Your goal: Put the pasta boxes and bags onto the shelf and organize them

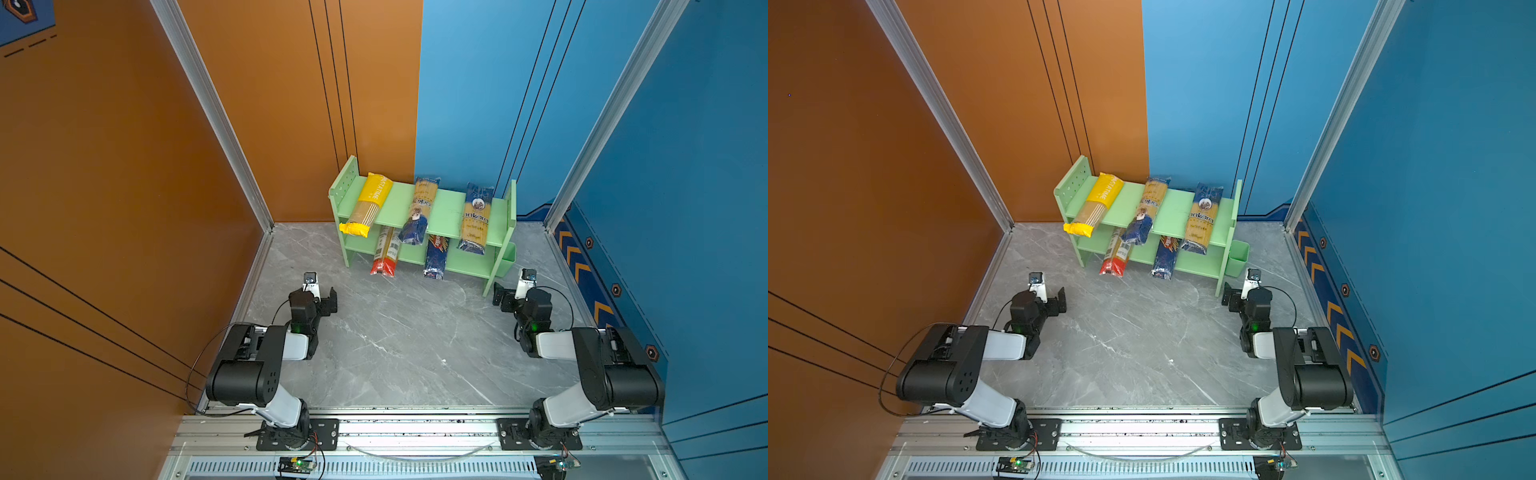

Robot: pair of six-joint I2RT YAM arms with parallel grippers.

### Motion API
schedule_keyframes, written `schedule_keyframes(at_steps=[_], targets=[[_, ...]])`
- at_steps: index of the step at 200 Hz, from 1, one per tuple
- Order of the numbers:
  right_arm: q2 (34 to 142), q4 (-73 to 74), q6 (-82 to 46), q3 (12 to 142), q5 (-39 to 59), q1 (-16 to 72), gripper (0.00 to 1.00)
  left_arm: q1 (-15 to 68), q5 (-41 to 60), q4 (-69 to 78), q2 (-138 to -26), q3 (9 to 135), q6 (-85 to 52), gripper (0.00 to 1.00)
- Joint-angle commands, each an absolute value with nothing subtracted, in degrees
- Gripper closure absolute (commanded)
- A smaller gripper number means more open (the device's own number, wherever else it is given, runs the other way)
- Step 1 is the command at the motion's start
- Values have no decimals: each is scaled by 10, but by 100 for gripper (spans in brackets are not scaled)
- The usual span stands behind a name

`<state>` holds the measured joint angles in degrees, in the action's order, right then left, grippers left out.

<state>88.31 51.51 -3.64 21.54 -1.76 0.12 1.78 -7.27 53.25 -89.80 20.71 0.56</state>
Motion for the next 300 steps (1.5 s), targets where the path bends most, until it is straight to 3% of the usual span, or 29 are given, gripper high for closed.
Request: schedule_keyframes(at_steps=[1, 300], targets=[[887, 521, -35, 214, -31, 6, 0, 16, -83, 530, -895, 217, 3, 2], [886, 524, -31, 212, -45, 13, 0, 19, -88, 529, -897, 218, 5, 2]])
